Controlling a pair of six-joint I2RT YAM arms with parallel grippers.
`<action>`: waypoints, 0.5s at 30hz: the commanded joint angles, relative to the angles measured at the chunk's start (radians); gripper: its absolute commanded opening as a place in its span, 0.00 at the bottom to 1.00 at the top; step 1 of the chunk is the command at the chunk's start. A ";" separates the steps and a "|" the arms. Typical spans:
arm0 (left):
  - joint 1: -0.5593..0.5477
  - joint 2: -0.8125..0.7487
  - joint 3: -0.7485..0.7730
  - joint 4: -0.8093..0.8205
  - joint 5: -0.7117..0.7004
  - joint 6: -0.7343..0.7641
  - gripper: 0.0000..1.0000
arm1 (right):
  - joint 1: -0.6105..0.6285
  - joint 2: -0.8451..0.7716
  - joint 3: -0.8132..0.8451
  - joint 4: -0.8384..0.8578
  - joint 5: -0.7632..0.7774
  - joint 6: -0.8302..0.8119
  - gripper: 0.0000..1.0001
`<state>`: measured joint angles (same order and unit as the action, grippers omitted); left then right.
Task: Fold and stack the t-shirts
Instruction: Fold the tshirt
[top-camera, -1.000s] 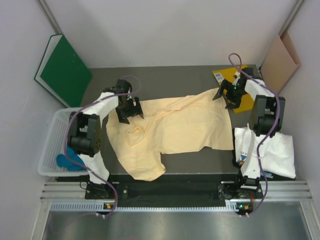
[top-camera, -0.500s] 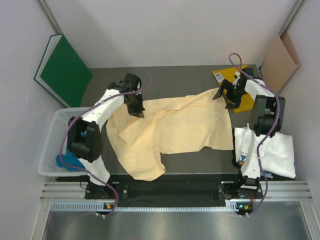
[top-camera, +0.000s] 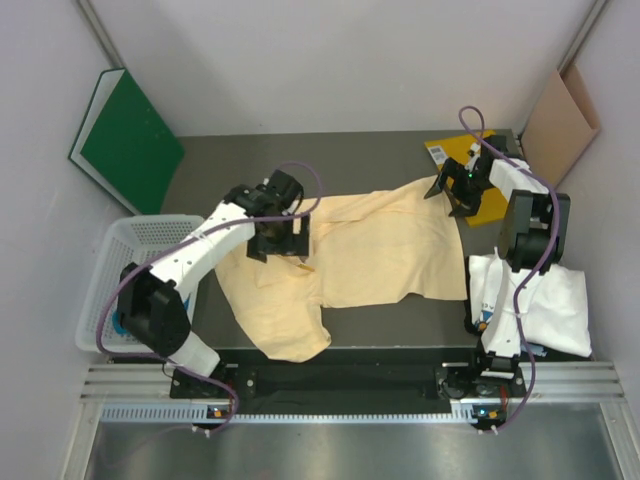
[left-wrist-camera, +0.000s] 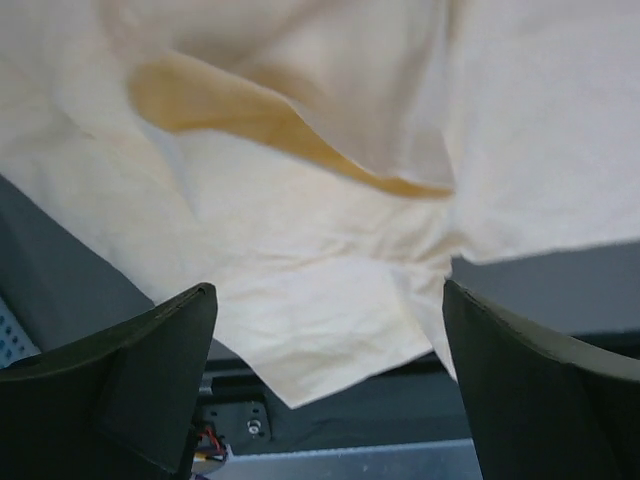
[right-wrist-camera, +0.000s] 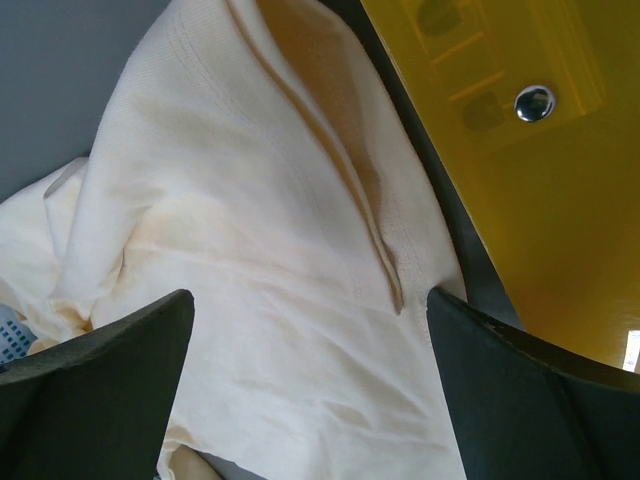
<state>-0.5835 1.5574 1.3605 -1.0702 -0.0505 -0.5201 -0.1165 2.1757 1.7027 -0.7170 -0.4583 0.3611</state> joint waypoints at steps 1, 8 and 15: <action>0.129 0.085 0.040 0.127 -0.141 0.037 0.98 | -0.005 0.027 0.012 0.028 -0.016 -0.008 1.00; 0.327 0.300 0.143 0.167 -0.039 0.041 0.00 | -0.005 0.007 -0.035 0.037 -0.014 -0.024 1.00; 0.360 0.366 0.138 0.197 0.041 0.061 0.00 | -0.005 0.012 -0.054 0.039 -0.022 -0.031 1.00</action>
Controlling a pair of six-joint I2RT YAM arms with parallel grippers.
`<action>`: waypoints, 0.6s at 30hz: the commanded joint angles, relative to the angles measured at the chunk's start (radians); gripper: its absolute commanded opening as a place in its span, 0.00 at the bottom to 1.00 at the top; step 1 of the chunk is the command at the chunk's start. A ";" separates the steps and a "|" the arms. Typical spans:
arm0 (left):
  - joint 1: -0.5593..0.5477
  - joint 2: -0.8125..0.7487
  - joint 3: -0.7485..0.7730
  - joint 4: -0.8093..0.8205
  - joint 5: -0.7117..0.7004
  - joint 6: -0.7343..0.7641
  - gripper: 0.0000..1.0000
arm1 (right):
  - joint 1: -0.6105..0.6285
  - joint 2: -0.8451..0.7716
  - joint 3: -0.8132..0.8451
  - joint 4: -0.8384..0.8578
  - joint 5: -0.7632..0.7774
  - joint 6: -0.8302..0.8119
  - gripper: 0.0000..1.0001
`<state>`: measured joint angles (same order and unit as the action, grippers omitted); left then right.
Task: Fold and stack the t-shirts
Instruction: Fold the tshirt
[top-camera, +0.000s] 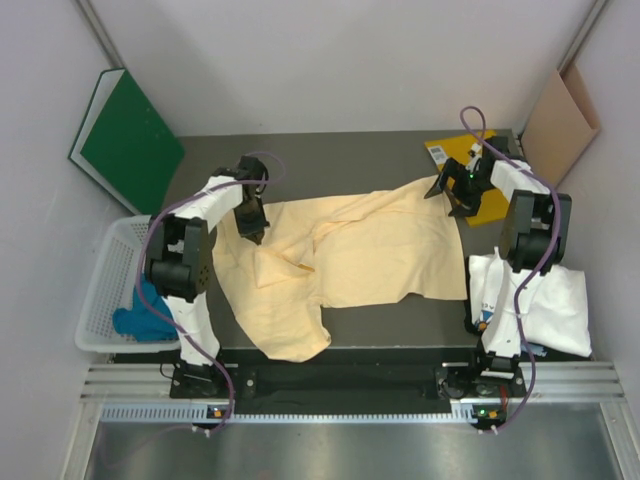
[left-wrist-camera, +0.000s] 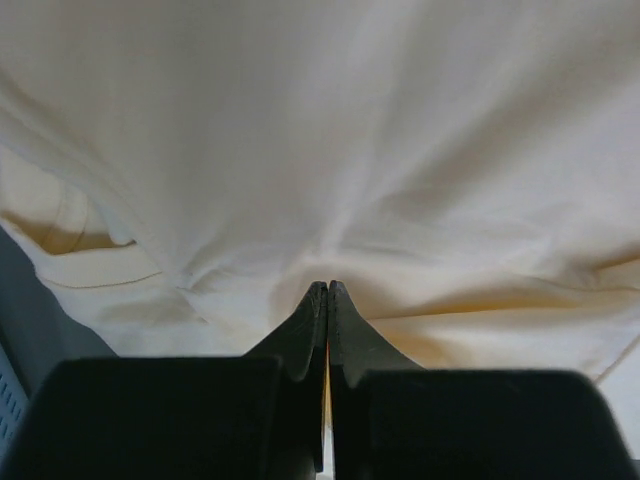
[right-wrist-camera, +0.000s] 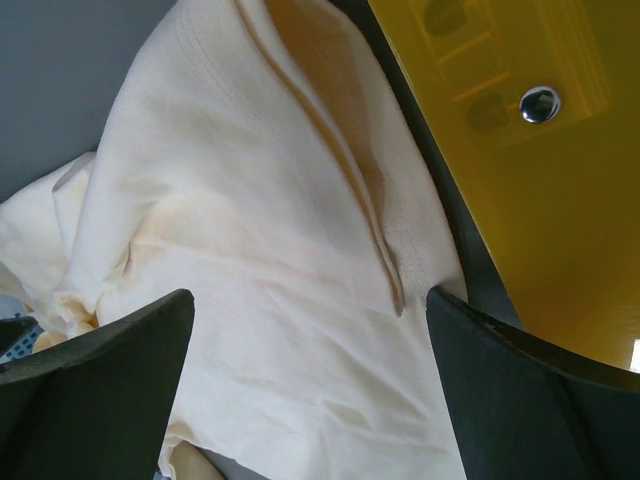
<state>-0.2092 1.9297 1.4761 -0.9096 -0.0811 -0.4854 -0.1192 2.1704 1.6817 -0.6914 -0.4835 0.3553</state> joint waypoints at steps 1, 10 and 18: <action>-0.016 -0.003 0.021 0.037 0.076 0.031 0.00 | -0.002 0.017 -0.031 0.013 0.003 -0.026 1.00; -0.146 -0.148 -0.127 0.006 0.276 0.079 0.00 | -0.002 0.045 -0.001 0.015 -0.003 -0.018 1.00; -0.341 -0.371 -0.339 -0.109 0.299 -0.025 0.00 | -0.002 0.060 0.001 0.026 -0.004 -0.012 1.00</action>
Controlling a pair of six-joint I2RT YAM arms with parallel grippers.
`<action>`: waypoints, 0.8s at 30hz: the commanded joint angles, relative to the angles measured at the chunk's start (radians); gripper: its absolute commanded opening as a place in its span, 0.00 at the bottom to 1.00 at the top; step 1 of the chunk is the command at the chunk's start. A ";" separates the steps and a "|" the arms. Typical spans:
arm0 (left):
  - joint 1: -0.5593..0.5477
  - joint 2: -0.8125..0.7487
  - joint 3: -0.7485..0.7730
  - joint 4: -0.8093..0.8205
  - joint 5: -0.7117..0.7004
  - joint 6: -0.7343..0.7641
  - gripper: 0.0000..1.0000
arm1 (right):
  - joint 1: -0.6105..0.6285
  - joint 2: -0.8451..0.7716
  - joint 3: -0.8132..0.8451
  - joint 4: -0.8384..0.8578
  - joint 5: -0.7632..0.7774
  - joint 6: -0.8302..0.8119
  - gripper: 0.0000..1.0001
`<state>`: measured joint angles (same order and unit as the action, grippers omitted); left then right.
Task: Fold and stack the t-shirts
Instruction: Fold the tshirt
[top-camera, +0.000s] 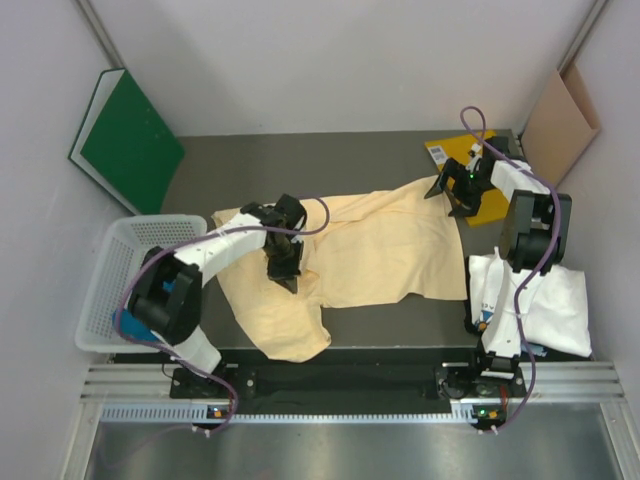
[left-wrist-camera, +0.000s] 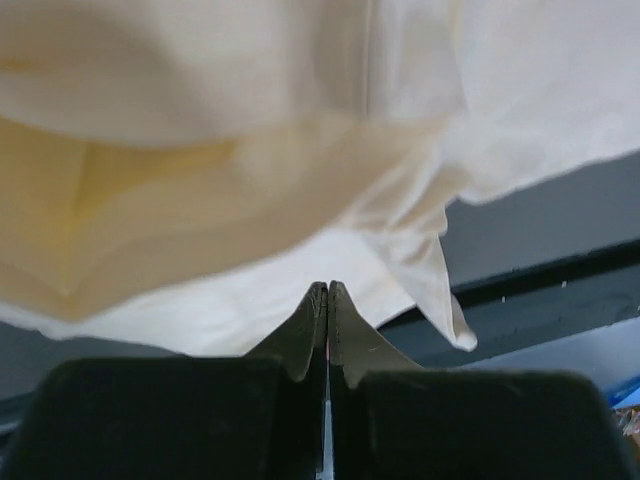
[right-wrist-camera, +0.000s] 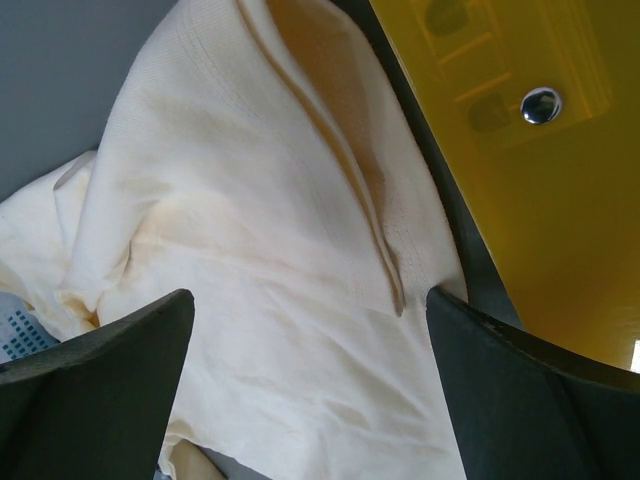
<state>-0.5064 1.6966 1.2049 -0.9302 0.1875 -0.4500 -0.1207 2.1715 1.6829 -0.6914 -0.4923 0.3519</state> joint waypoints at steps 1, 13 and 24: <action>-0.055 -0.179 -0.105 -0.097 0.049 -0.065 0.00 | 0.000 0.062 -0.002 0.029 0.004 -0.008 1.00; 0.138 -0.378 -0.104 -0.044 -0.192 -0.125 0.00 | 0.010 0.065 -0.049 0.055 0.000 -0.005 1.00; 0.253 0.104 0.129 0.131 -0.056 -0.055 0.00 | 0.015 0.037 -0.112 0.075 -0.014 -0.014 1.00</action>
<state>-0.2691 1.6688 1.2263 -0.8753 0.0731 -0.5369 -0.1211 2.1559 1.6371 -0.6350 -0.5129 0.3595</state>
